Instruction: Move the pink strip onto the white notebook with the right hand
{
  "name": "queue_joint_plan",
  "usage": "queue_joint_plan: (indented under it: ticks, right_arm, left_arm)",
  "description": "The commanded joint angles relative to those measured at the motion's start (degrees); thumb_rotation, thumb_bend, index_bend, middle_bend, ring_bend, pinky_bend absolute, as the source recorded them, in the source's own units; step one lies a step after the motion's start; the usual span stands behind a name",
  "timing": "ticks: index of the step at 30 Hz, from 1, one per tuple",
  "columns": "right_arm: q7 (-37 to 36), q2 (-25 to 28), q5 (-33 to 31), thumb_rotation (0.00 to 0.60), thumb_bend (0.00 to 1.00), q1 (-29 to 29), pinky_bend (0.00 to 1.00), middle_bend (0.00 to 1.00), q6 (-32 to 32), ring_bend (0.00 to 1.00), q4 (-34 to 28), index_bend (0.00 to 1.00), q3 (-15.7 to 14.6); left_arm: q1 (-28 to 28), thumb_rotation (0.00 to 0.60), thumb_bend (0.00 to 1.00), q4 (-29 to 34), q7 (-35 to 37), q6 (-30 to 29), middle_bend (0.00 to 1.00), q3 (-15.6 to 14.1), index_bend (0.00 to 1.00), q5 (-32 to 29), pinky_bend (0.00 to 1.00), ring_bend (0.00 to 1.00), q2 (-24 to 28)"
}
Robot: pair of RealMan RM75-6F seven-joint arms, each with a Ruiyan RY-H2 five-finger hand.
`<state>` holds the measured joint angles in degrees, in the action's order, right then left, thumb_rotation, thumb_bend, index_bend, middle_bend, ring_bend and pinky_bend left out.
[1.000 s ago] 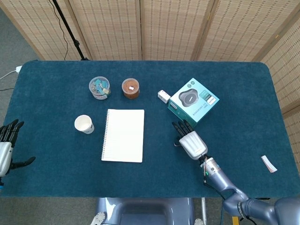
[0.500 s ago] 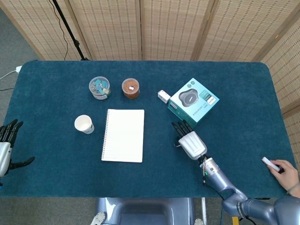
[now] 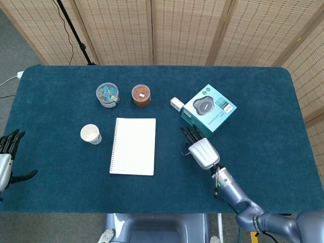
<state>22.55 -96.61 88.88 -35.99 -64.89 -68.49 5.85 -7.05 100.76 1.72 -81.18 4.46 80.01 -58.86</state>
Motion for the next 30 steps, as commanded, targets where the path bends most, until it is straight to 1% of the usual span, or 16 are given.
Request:
queue_joint_plan:
  ticks: [1,5,8,18,19,21,27,30]
  right_arm:
    - [0.78,-0.60,-0.07,0.600,0.51,-0.98,0.00,0.00,0.67,0.00,-0.85,0.57,0.57]
    - [1.55,-2.41,-0.75,0.600,0.51,-2.82,0.00,0.00,2.48,0.00,-1.16,0.56,1.65]
    - [1.83,-4.71,-2.28,0.600,0.51,-4.34,0.00,0.00,4.06,0.00,-0.63,0.56,3.12]
    - [3.14,-12.70,-4.65,0.600,0.51,-9.80,0.00,0.00,6.57,0.00,3.24,0.56,7.34]
    - [2.51,-13.96,-4.79,0.600,0.51,-11.20,0.00,0.00,6.91,0.00,3.28,0.56,8.45]
    - [2.03,-15.23,-5.26,0.600,0.51,-12.64,0.00,0.00,7.45,0.00,4.07,0.56,9.64]
    - [0.51,-17.37,-5.69,0.600,0.51,-15.40,0.00,0.00,8.40,0.00,6.08,0.57,10.89]
    - [-0.20,-18.49,-6.03,0.600,0.51,-16.59,0.00,0.00,9.29,0.00,7.37,0.57,11.06]
  left_arm:
    - [0.09,0.600,0.00,-0.03,0.44,-0.12,0.00,-0.02,0.00,0.15,0.00,0.00,0.16]
    - [0.21,0.600,0.00,-0.20,1.32,-0.21,0.00,-0.10,0.00,0.43,0.00,0.00,0.47]
    - [0.28,0.600,0.00,-0.36,2.04,-0.22,0.00,-0.14,0.00,0.60,0.00,0.00,0.69]
    - [0.98,0.600,0.00,-1.20,5.28,-0.56,0.00,-0.44,0.00,0.91,0.00,0.00,1.55]
    - [1.22,0.600,0.00,-1.61,6.28,-0.64,0.00,-0.36,0.00,0.50,0.00,0.00,1.84]
    - [1.24,0.600,0.00,-2.03,7.47,-0.43,0.00,-0.22,0.00,0.26,0.00,0.00,2.17]
    - [1.02,0.600,0.00,-2.47,8.73,0.35,0.00,0.06,0.00,-0.39,0.00,0.00,2.53]
    - [0.88,0.600,0.00,-2.48,8.90,0.71,0.00,0.23,0.00,-0.77,0.00,0.00,2.61]
